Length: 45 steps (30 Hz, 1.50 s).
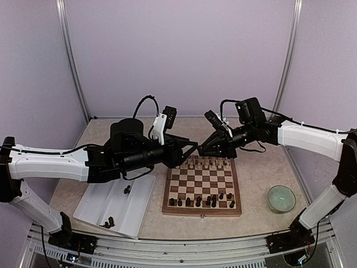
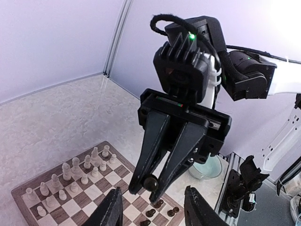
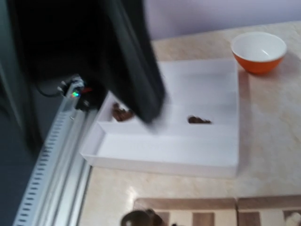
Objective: Set up the chess pieces on the board
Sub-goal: Pass from the right arm to the left, then place the pawn on d7.
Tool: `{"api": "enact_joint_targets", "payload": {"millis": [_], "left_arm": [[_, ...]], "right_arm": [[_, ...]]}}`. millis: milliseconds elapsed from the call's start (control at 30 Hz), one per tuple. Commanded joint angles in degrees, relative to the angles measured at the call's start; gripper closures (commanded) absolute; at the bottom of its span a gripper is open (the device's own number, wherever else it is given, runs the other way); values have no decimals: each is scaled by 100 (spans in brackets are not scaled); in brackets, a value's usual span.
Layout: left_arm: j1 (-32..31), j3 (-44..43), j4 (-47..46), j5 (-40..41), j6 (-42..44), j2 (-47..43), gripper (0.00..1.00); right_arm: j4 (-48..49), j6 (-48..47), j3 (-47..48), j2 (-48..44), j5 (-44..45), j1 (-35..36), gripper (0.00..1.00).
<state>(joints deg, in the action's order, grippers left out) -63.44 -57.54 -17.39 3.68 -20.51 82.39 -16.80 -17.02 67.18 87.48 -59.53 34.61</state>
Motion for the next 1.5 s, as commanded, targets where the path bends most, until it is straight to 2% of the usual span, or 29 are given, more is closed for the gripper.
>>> {"api": "enact_joint_targets", "payload": {"millis": [0, 167, 367, 667, 733, 867, 933, 1067, 1167, 1467], "left_arm": [[-30, -533, 201, -120, 120, 507, 56], [59, -517, 181, -297, -9, 612, 63], [149, -471, 44, -717, -137, 705, 77], [244, -856, 360, -938, -115, 974, 92], [273, -933, 484, -920, -67, 1006, 94], [393, -1081, 974, -804, 165, 857, 96], [444, -1157, 1384, -724, 391, 745, 96], [424, -1166, 2260, -599, 841, 673, 96], [310, -1180, 2734, -664, 1162, 777, 96], [83, -1880, 3449, -1284, 1813, 1693, 96]], "right_arm": [[388, 289, -134, -24, -598, -51, 96], [304, 186, -157, -79, -601, -51, 96], [293, 171, -171, -169, -571, -51, 95], [156, -37, -189, -266, -438, -52, 93], [95, -123, -180, -267, -389, -51, 89], [-446, -582, -66, -197, -282, -193, 63], [-840, -926, 20, -139, -327, -432, 54], [-1216, -1340, 75, -212, -412, -1172, 49], [-1165, -1341, 72, -351, -69, -1550, 48], [-1075, -1413, -34, -359, 428, -1712, 46]]}}
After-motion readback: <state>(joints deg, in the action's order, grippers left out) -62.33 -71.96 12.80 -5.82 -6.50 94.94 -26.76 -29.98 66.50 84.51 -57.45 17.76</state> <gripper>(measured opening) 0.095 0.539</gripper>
